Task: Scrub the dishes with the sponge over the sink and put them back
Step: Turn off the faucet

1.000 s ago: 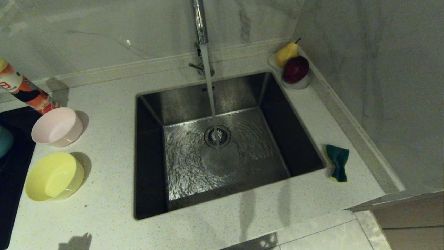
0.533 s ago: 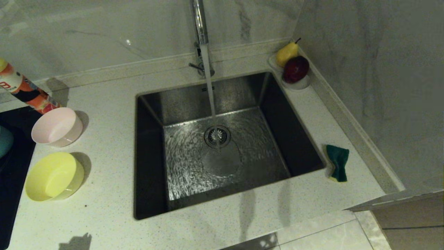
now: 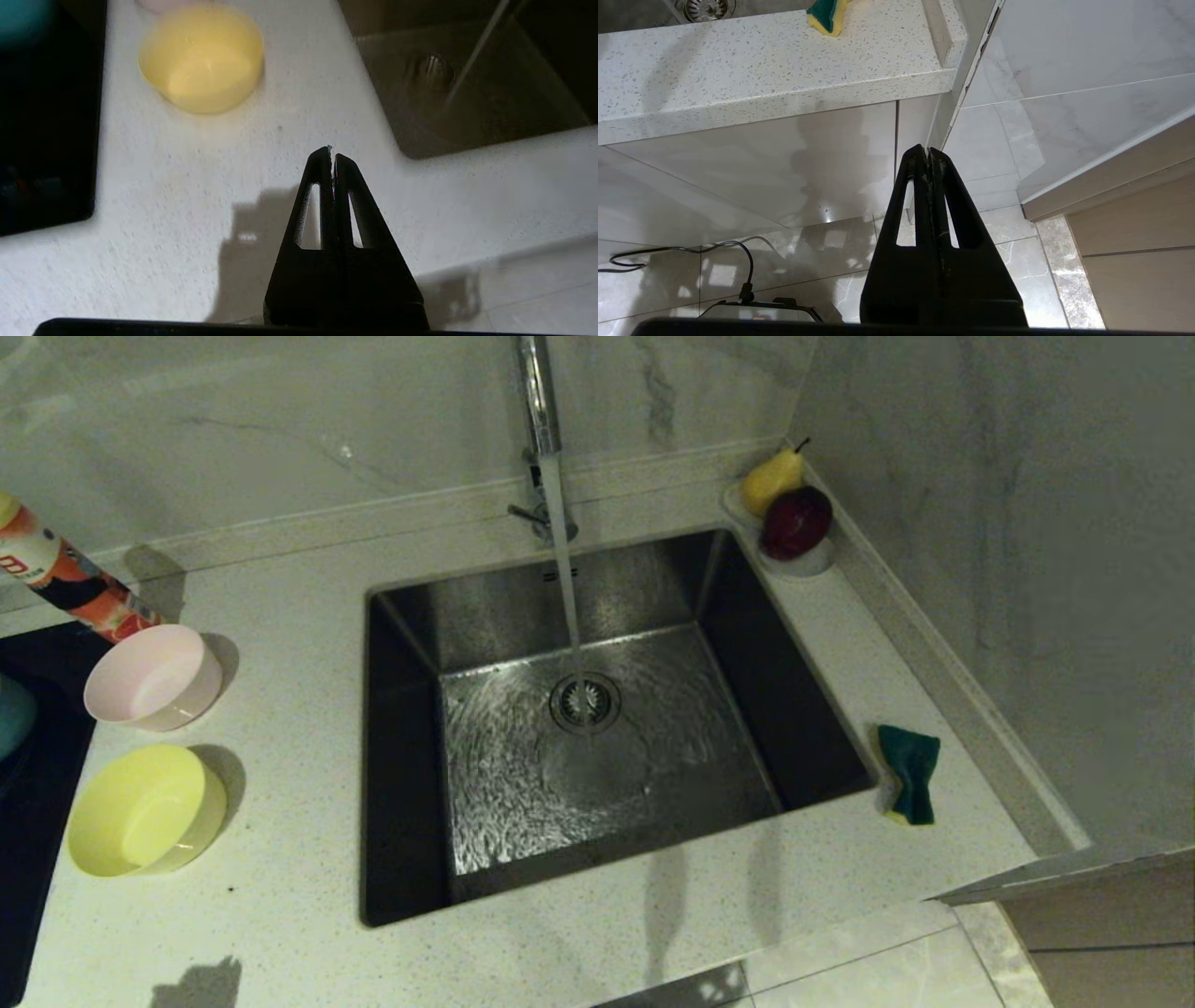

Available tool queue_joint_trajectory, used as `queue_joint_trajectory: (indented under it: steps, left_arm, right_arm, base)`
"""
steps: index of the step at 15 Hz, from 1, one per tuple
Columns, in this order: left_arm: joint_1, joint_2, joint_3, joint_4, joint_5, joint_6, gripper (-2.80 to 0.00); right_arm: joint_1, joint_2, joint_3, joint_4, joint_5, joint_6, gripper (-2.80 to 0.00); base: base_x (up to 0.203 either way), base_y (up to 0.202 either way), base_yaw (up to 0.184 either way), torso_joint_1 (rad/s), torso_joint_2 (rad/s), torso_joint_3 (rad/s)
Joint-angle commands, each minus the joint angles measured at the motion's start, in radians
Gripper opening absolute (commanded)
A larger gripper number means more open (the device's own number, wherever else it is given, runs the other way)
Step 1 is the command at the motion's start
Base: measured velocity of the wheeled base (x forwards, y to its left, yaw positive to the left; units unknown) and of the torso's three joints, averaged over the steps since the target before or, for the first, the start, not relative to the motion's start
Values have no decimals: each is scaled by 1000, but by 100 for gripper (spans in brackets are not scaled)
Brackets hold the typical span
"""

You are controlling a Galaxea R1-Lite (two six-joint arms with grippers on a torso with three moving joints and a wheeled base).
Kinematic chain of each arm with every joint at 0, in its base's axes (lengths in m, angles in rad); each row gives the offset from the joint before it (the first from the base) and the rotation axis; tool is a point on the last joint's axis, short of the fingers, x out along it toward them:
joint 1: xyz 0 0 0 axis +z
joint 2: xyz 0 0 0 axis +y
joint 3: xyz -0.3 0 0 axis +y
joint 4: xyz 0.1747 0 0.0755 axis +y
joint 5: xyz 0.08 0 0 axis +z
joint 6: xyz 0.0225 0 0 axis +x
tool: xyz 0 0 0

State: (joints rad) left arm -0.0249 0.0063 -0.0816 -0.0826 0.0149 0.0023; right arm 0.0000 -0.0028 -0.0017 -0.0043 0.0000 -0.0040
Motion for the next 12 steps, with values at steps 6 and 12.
queue_joint_trajectory:
  steps: [6,12]
  left_arm:
    - [-7,627,-669,183,-94,-104,-280]
    - [-25,1258,-1008,238,-356,-223,-280]
  right_arm:
    - [0,3,0,0,0,-1,-280]
    - [0,3,0,0,0,-1,-280]
  base:
    - [0,0,0,0,0,0]
    - [0,0,0,0,0,0]
